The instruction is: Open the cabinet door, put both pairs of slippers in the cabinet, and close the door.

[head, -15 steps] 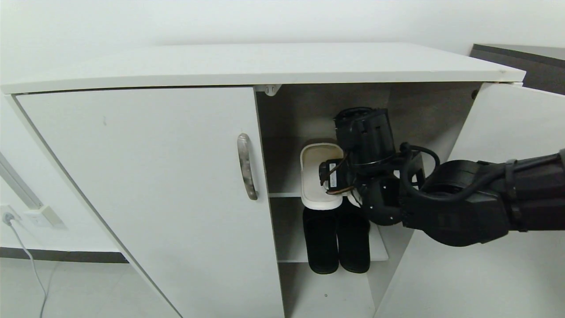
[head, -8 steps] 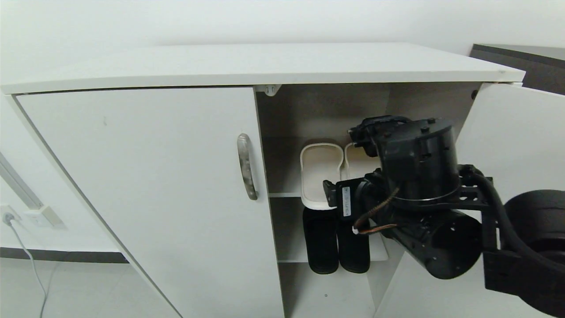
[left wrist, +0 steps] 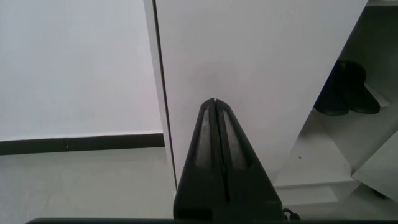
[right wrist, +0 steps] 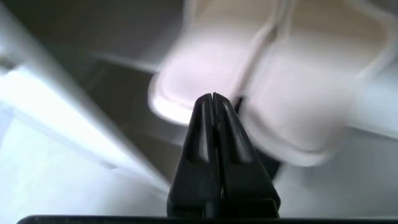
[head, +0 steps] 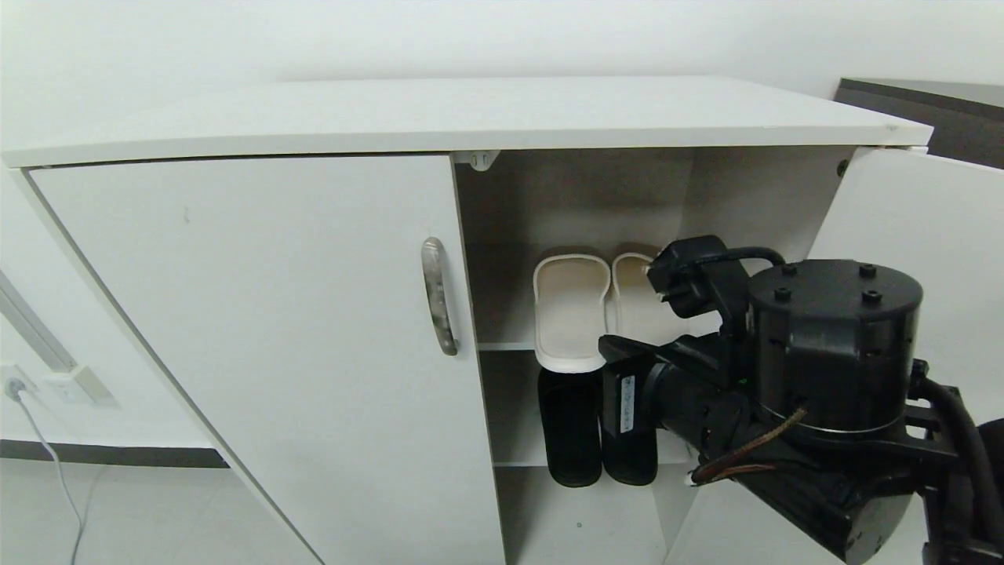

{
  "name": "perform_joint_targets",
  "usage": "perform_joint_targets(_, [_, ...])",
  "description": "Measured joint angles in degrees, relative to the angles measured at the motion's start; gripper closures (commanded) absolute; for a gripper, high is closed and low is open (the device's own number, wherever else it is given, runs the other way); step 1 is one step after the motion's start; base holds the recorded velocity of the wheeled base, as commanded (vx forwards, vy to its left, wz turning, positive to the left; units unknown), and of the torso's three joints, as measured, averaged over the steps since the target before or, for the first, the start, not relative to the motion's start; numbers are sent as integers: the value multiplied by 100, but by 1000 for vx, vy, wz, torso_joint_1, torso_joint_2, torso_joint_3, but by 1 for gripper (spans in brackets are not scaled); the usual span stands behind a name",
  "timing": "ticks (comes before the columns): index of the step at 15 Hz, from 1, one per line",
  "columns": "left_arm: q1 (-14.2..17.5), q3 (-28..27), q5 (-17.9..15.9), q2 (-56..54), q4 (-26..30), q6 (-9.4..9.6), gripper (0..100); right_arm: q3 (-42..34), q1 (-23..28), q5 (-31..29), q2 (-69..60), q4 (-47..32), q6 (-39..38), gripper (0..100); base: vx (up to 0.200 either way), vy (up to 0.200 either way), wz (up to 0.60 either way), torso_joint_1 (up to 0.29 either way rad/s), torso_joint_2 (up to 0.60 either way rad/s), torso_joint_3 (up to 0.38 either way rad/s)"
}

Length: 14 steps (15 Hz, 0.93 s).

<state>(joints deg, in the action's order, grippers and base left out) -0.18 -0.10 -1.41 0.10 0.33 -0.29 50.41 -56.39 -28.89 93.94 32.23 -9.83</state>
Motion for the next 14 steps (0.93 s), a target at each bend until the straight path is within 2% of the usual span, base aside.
perform_joint_targets(3, [0,0,0,0,0,2,100,-366,-11,366,-12,547,189,100,0,0,0,0,0,0])
perform_joint_targets(10, [0,0,0,0,2,5,100,-623,-88,541,18,806,202,100,0,0,0,0,0,0])
perform_joint_targets(14, [0,0,0,0,2,0,100,-656,-134,541,60,844,202,100,-200,0,0,2,1,2])
